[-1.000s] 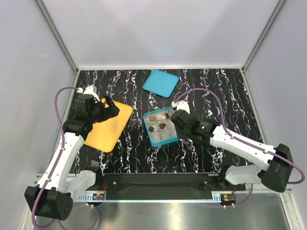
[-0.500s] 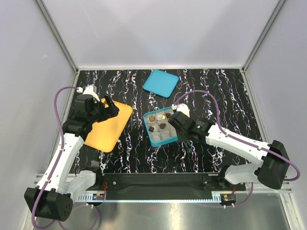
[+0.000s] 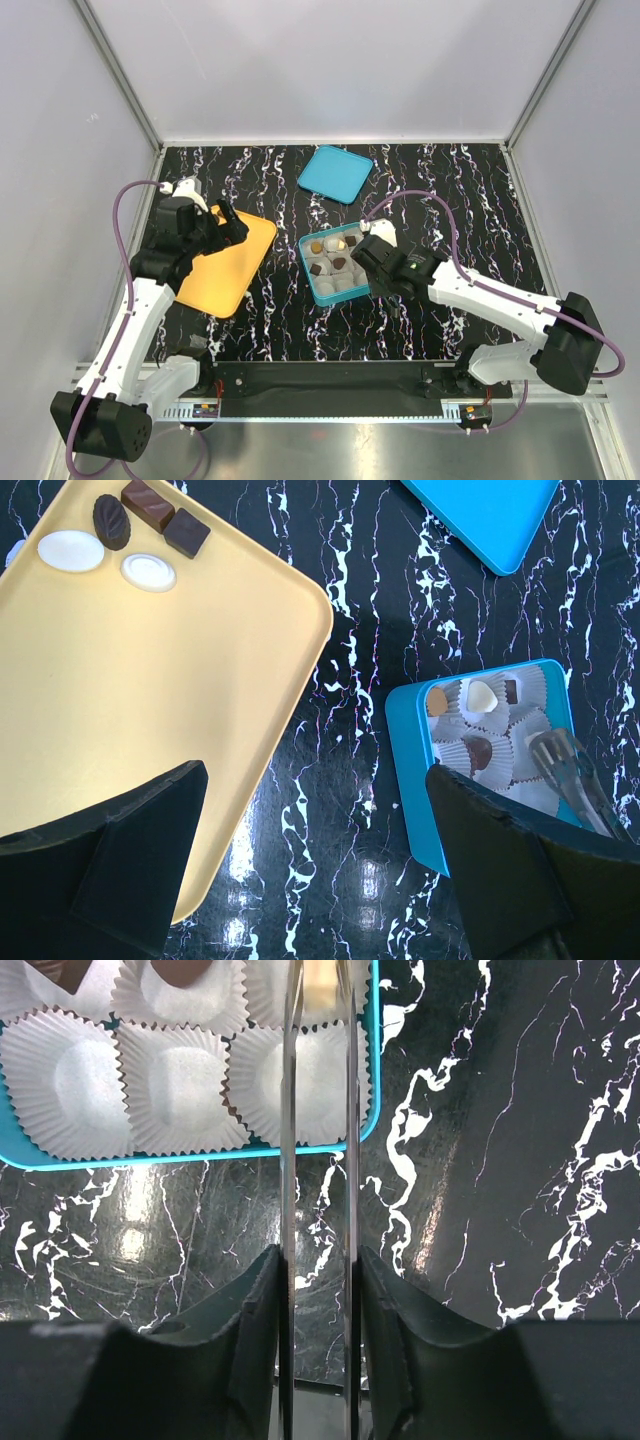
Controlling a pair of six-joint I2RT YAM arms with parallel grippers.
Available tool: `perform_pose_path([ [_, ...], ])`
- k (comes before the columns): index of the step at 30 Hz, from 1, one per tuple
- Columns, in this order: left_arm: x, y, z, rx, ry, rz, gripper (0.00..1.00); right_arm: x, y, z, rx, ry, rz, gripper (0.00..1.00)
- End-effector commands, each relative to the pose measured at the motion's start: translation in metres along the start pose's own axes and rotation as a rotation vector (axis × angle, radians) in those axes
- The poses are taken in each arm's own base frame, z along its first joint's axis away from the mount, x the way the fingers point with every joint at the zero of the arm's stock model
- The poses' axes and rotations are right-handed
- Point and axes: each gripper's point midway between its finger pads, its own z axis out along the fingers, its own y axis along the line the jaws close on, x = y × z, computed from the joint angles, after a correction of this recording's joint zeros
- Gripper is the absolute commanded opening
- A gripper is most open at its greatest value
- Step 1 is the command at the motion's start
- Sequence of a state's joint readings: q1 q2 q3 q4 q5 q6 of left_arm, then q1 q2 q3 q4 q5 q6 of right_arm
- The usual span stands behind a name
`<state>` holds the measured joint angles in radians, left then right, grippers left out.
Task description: Pack the chocolate
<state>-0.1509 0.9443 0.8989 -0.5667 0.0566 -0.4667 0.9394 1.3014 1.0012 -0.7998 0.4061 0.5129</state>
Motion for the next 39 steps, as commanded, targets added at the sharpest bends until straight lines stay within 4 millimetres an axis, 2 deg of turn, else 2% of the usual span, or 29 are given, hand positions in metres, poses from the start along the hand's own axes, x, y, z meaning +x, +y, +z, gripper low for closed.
perform_pose_path([
  [1, -0.02, -0.007, -0.003, 0.027, -0.071, 0.019, 0.99, -0.01, -0.004, -0.004, 0.007, -0.037, 0.039, 0.41],
  [11, -0.022, -0.008, -0.005, 0.029, -0.075, 0.019, 0.99, -0.03, 0.0, -0.015, -0.002, -0.076, 0.027, 0.44],
  [17, -0.036, -0.016, -0.014, 0.041, -0.099, 0.017, 0.99, -0.064, 0.011, -0.027, -0.028, -0.144, 0.012, 0.45],
  [18, -0.038, -0.018, -0.017, 0.049, -0.104, 0.017, 0.99, -0.076, 0.018, -0.029, -0.049, -0.173, 0.019, 0.45],
  [20, -0.049, -0.026, -0.024, 0.068, -0.125, 0.016, 0.99, -0.084, 0.031, -0.025, -0.088, -0.182, -0.012, 0.45],
  [21, -0.053, -0.028, -0.028, 0.071, -0.132, 0.013, 0.99, -0.099, 0.041, -0.026, -0.122, -0.222, -0.01, 0.45],
  [23, -0.068, -0.037, -0.036, 0.088, -0.156, 0.006, 0.99, -0.107, 0.055, -0.016, -0.146, -0.224, -0.051, 0.46],
  [24, -0.07, -0.039, -0.04, 0.091, -0.155, 0.005, 0.99, -0.124, 0.065, -0.019, -0.172, -0.265, -0.046, 0.46],
  [25, -0.074, -0.041, -0.042, 0.094, -0.162, 0.005, 0.99, -0.127, 0.075, -0.008, -0.183, -0.258, -0.085, 0.47],
  [26, -0.078, -0.044, -0.046, 0.102, -0.17, 0.005, 0.99, -0.134, 0.082, -0.005, -0.197, -0.274, -0.095, 0.47],
  [27, -0.084, -0.048, -0.052, 0.111, -0.182, 0.006, 0.99, -0.154, 0.094, -0.008, -0.23, -0.323, -0.087, 0.47],
  [28, -0.088, -0.051, -0.056, 0.116, -0.19, 0.007, 0.99, -0.159, 0.104, -0.006, -0.257, -0.331, -0.116, 0.47],
  [29, -0.092, -0.053, -0.059, 0.118, -0.196, 0.007, 0.99, -0.16, 0.116, 0.009, -0.266, -0.315, -0.139, 0.47],
  [30, -0.099, -0.057, -0.067, 0.124, -0.207, 0.008, 0.99, -0.178, 0.129, 0.005, -0.307, -0.364, -0.149, 0.47],
  [31, -0.102, -0.059, -0.071, 0.127, -0.212, 0.006, 0.99, -0.178, 0.138, 0.022, -0.31, -0.353, -0.167, 0.48],
  [32, -0.104, -0.06, -0.073, 0.127, -0.212, 0.005, 0.99, -0.183, 0.146, 0.026, -0.325, -0.364, -0.175, 0.48],
  [33, -0.105, -0.06, -0.076, 0.122, -0.209, 0.006, 0.99, -0.198, 0.158, 0.024, -0.355, -0.403, -0.173, 0.49],
  [34, -0.111, -0.063, -0.082, 0.127, -0.222, 0.006, 0.99, -0.192, 0.17, 0.041, -0.375, -0.37, -0.212, 0.49],
  [35, -0.113, -0.063, -0.084, 0.125, -0.227, 0.008, 0.99, -0.195, 0.178, 0.045, -0.393, -0.368, -0.221, 0.5],
  [36, -0.114, -0.063, -0.086, 0.12, -0.228, 0.006, 0.99, -0.207, 0.188, 0.042, -0.421, -0.391, -0.219, 0.51],
  [37, -0.118, -0.064, -0.09, 0.119, -0.24, 0.004, 0.99, -0.199, 0.201, 0.056, -0.449, -0.362, -0.255, 0.52],
  [39, -0.119, -0.063, -0.091, 0.109, -0.246, 0.001, 0.99, -0.205, 0.22, 0.057, -0.507, -0.388, -0.299, 0.54],
])
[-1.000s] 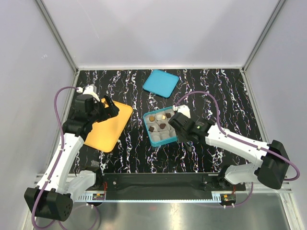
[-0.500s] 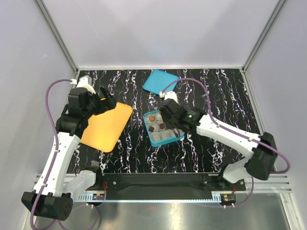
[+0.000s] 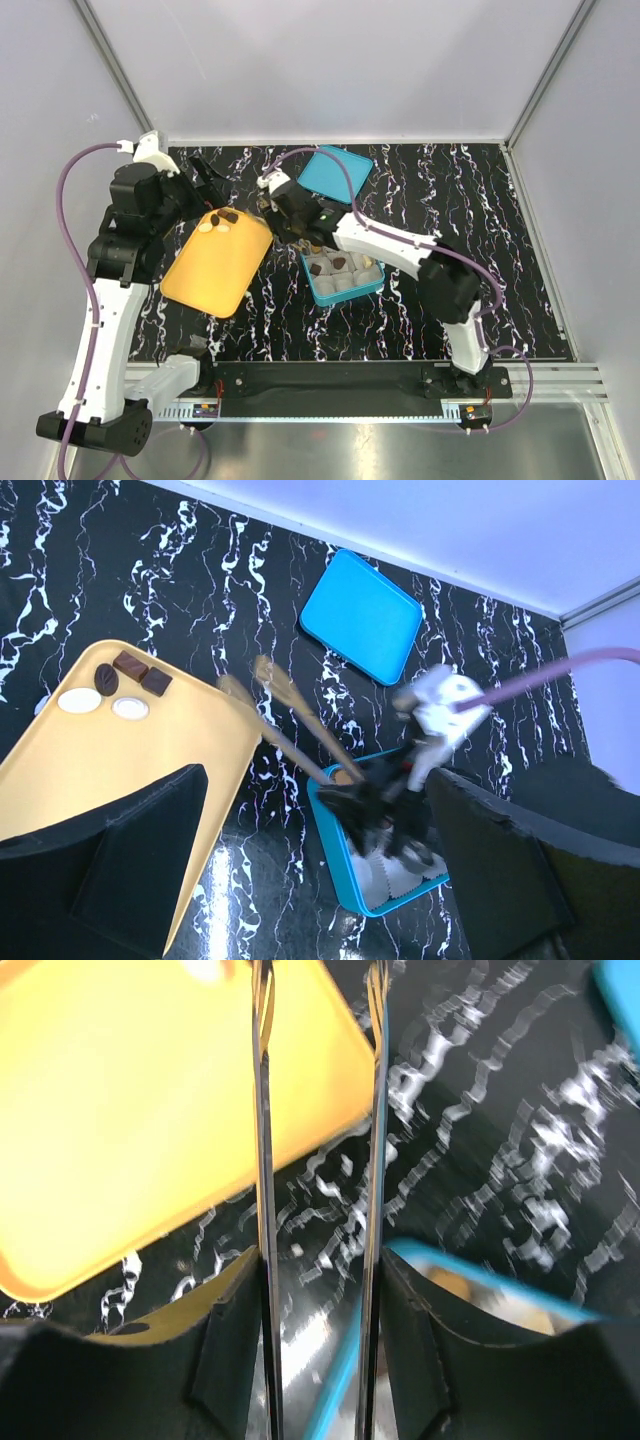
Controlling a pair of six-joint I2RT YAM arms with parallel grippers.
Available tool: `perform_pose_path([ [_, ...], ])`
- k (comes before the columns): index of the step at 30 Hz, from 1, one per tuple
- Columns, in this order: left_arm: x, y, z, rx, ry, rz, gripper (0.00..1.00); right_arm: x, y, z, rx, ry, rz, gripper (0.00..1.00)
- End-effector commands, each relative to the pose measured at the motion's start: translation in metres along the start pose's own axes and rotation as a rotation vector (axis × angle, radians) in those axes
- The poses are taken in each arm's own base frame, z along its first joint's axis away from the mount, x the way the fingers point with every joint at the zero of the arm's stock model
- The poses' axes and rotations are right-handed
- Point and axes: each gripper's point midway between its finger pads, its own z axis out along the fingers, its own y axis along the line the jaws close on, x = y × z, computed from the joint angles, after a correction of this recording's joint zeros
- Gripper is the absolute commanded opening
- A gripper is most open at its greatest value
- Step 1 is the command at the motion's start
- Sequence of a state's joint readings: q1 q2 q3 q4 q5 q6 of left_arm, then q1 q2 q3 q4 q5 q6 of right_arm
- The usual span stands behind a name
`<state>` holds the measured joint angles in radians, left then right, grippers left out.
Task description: Pack the chocolate
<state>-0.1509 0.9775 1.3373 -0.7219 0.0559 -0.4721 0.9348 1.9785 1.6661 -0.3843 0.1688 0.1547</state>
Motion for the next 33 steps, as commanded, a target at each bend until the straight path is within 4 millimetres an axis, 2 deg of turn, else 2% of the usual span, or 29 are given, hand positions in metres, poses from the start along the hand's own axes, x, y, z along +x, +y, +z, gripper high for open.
perform_pose_path([
  [1, -0.013, -0.004, -0.008, -0.004, -0.027, -0.009, 0.99, -0.035, 0.037, 0.017, -0.153, -0.107, -0.09, 0.54],
  [2, -0.013, -0.004, -0.008, -0.005, -0.025, -0.012, 0.99, -0.033, 0.04, 0.023, -0.165, -0.103, -0.104, 0.55],
  [3, -0.012, -0.005, -0.007, 0.004, -0.019, -0.019, 0.99, -0.041, 0.044, 0.025, -0.183, -0.119, -0.129, 0.55],
  [4, -0.011, -0.006, -0.007, 0.011, -0.017, -0.024, 0.99, -0.03, 0.047, 0.037, -0.189, -0.093, -0.143, 0.55],
  [6, -0.005, -0.008, -0.005, 0.025, -0.004, -0.035, 0.99, -0.025, 0.05, 0.051, -0.19, -0.072, -0.154, 0.55],
  [10, 0.0, -0.007, -0.002, 0.033, 0.002, -0.042, 0.99, -0.021, 0.052, 0.065, -0.193, -0.067, -0.204, 0.54],
  [20, 0.004, -0.004, -0.001, 0.028, 0.004, -0.032, 0.99, -0.01, 0.074, 0.077, -0.251, -0.054, -0.224, 0.54],
  [33, 0.008, 0.0, 0.002, 0.016, 0.011, -0.03, 0.99, 0.003, 0.081, 0.095, -0.252, -0.018, -0.238, 0.53],
])
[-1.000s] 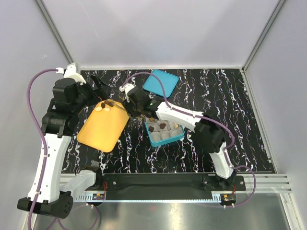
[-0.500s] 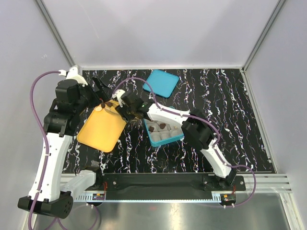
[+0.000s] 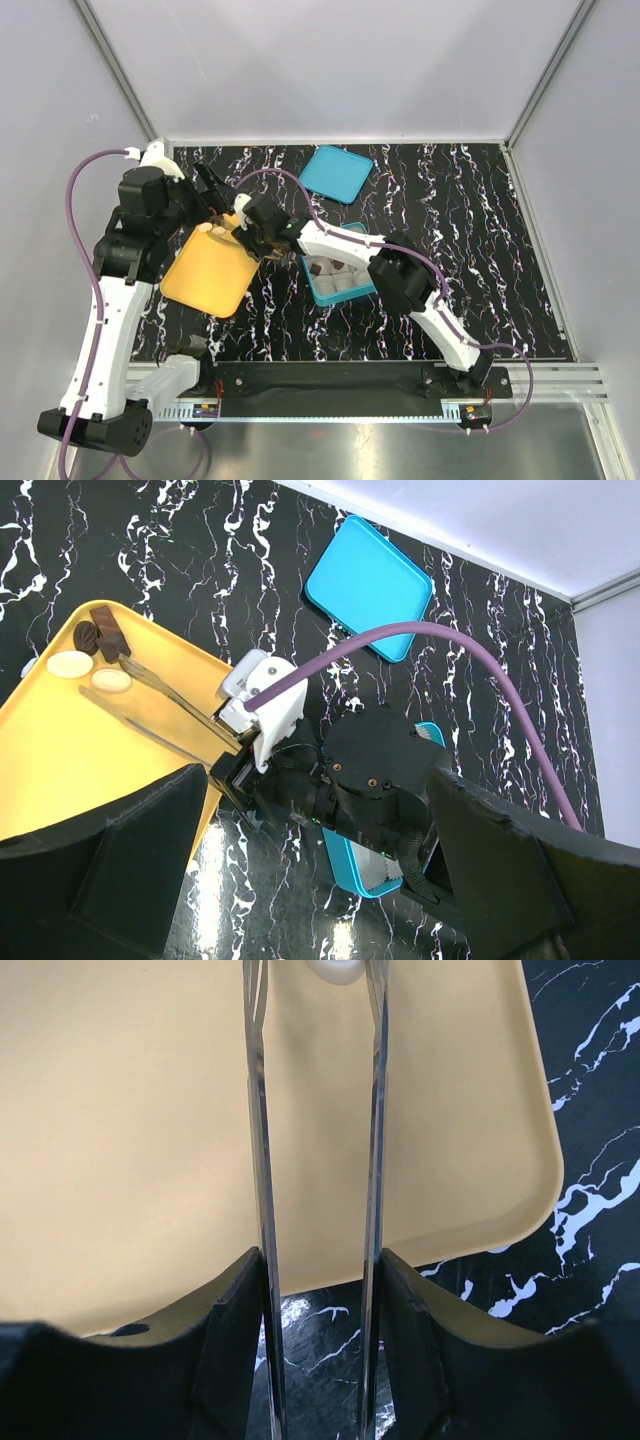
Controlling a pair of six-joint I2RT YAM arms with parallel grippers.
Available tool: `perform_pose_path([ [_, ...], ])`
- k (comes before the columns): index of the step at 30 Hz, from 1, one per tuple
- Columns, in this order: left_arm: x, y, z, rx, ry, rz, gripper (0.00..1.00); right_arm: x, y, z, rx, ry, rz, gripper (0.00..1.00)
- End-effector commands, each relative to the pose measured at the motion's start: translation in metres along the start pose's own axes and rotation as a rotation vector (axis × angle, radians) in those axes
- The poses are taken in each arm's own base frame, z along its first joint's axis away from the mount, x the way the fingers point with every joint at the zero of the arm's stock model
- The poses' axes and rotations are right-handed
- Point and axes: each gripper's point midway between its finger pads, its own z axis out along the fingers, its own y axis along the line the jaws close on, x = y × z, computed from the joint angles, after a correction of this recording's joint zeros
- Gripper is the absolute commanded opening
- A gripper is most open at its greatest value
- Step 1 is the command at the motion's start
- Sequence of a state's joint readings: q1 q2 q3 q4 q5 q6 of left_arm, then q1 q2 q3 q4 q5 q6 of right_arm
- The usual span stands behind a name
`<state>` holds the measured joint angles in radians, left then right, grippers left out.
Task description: Pack the chocolate
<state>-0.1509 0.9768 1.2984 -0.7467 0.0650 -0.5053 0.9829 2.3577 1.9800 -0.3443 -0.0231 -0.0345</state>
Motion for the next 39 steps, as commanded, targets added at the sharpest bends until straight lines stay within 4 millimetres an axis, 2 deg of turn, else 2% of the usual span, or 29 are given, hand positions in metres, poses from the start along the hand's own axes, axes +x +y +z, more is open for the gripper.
perform_pose_path([
  [1, -0.012, -0.007, -0.003, 0.036, -0.049, 0.006, 0.99, -0.027, 0.008, 0.0, -0.018, -0.066, -0.027, 0.53],
  [10, -0.013, -0.007, -0.004, 0.033, -0.055, 0.003, 0.99, -0.027, 0.006, 0.003, -0.012, -0.056, -0.026, 0.5],
  [15, -0.013, -0.007, -0.004, 0.031, -0.055, 0.003, 0.99, -0.028, 0.009, -0.009, -0.017, -0.053, -0.024, 0.44],
  [16, -0.013, -0.006, -0.004, 0.029, -0.056, 0.003, 0.99, -0.022, 0.008, -0.009, -0.014, -0.045, -0.023, 0.43],
  [18, -0.013, -0.004, -0.003, 0.021, -0.059, 0.003, 0.99, -0.029, 0.008, -0.02, -0.013, -0.066, -0.022, 0.42],
  [21, -0.012, 0.001, 0.0, 0.0, -0.072, 0.009, 0.99, -0.023, 0.011, -0.03, -0.021, -0.066, -0.011, 0.4],
  [22, -0.008, 0.006, 0.004, -0.011, -0.068, 0.01, 0.99, -0.022, 0.012, -0.033, -0.03, -0.067, 0.002, 0.4],
  [23, -0.006, 0.009, 0.006, -0.02, -0.073, 0.009, 0.99, -0.029, 0.014, -0.043, -0.037, -0.088, 0.006, 0.4],
  [24, -0.006, 0.012, 0.008, -0.029, -0.083, 0.01, 0.99, -0.02, 0.015, -0.044, -0.04, -0.078, 0.01, 0.4],
  [25, 0.0, 0.016, 0.011, -0.04, -0.069, 0.007, 0.99, -0.02, 0.016, -0.048, -0.045, -0.083, 0.017, 0.4],
  [26, 0.003, 0.017, 0.013, -0.044, -0.061, 0.005, 0.99, -0.027, 0.018, -0.059, -0.049, -0.105, 0.044, 0.4],
  [27, 0.004, 0.018, 0.014, -0.047, -0.056, 0.003, 0.99, -0.019, 0.019, -0.06, -0.049, -0.096, 0.052, 0.4],
  [29, 0.012, 0.022, 0.019, -0.055, -0.038, -0.003, 0.99, -0.023, 0.022, -0.075, -0.057, -0.118, 0.076, 0.4],
  [30, 0.014, 0.023, 0.021, -0.055, -0.033, -0.008, 0.99, -0.016, 0.021, -0.077, -0.054, -0.109, 0.085, 0.4],
  [32, 0.018, 0.025, 0.025, -0.061, -0.021, -0.015, 0.99, -0.02, 0.021, -0.09, -0.052, -0.122, 0.104, 0.4],
  [33, 0.019, 0.026, 0.027, -0.062, -0.019, -0.016, 0.99, -0.014, 0.02, -0.092, -0.043, -0.112, 0.116, 0.39],
  [39, 0.025, 0.03, 0.031, -0.077, -0.002, -0.017, 0.99, -0.009, 0.016, -0.115, -0.018, -0.113, 0.141, 0.38],
])
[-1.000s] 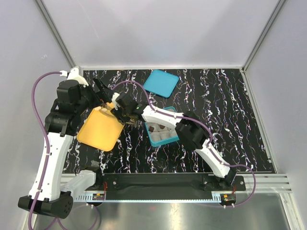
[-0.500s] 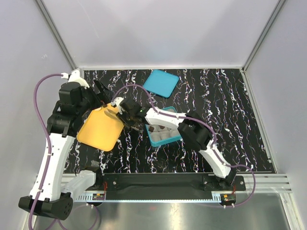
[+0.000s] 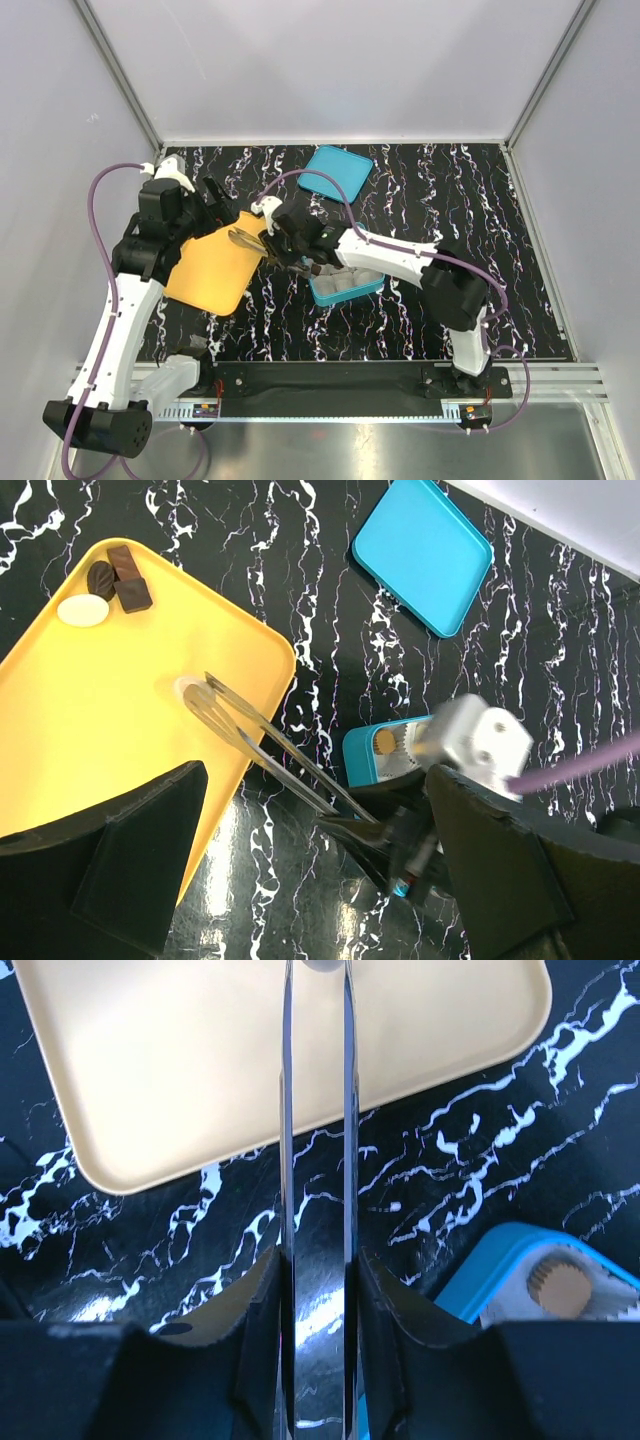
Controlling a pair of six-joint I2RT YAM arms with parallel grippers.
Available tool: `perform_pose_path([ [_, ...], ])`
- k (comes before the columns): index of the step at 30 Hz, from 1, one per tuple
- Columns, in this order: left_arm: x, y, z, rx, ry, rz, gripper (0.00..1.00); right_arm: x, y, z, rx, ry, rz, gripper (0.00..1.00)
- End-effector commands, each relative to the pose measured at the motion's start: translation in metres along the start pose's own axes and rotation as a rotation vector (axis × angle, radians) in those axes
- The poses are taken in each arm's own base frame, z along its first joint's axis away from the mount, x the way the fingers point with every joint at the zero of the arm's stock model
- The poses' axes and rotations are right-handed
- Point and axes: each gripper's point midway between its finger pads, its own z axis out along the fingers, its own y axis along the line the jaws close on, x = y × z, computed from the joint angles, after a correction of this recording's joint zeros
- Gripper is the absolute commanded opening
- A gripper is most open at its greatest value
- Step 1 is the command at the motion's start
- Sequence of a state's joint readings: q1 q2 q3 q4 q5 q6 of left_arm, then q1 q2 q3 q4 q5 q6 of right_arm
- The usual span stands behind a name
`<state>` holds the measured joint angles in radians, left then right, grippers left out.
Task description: Pack the chocolate
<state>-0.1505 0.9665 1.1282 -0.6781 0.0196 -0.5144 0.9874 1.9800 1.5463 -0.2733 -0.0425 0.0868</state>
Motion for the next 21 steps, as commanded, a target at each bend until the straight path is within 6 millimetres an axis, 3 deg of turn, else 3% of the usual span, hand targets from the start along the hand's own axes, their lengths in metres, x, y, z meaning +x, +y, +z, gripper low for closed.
perform_pose_path([
  [1, -0.014, -0.002, 0.004, 0.008, -0.058, -0.005, 0.99, -0.032, 0.008, -0.031, 0.003, -0.112, 0.023, 0.38],
  [6, -0.013, -0.001, 0.002, 0.004, -0.055, -0.002, 0.99, -0.013, -0.003, -0.055, 0.069, -0.069, 0.058, 0.36],
  [7, -0.013, -0.002, 0.001, 0.006, -0.056, 0.0, 0.99, -0.018, -0.004, -0.068, 0.079, -0.086, 0.066, 0.36],
  [9, -0.013, -0.001, 0.001, 0.002, -0.053, 0.0, 0.99, -0.002, -0.012, -0.079, 0.127, -0.055, 0.094, 0.35],
  [10, -0.017, -0.004, -0.001, 0.006, -0.059, 0.004, 0.99, -0.004, -0.013, -0.093, 0.138, -0.068, 0.107, 0.35],
  [11, -0.016, -0.003, -0.004, 0.002, -0.051, 0.007, 0.99, 0.014, -0.018, -0.098, 0.162, -0.021, 0.115, 0.35],
  [13, -0.024, -0.008, -0.011, 0.014, -0.068, 0.015, 0.99, 0.018, -0.019, -0.122, 0.175, -0.034, 0.154, 0.35],
  [14, -0.026, -0.009, -0.014, 0.016, -0.075, 0.017, 0.99, 0.039, -0.022, -0.128, 0.19, 0.014, 0.166, 0.35],
  [16, -0.031, -0.011, -0.02, 0.027, -0.095, 0.022, 0.99, 0.043, -0.022, -0.152, 0.2, 0.0, 0.209, 0.36],
  [17, -0.032, -0.012, -0.021, 0.031, -0.105, 0.022, 0.99, 0.061, -0.024, -0.16, 0.213, 0.045, 0.219, 0.36],
  [19, -0.032, -0.011, -0.02, 0.03, -0.105, 0.026, 0.99, 0.066, -0.021, -0.179, 0.2, 0.043, 0.254, 0.36],
  [21, -0.031, -0.005, -0.016, -0.001, -0.105, 0.027, 0.99, 0.085, -0.024, -0.19, 0.223, 0.079, 0.285, 0.36],
])
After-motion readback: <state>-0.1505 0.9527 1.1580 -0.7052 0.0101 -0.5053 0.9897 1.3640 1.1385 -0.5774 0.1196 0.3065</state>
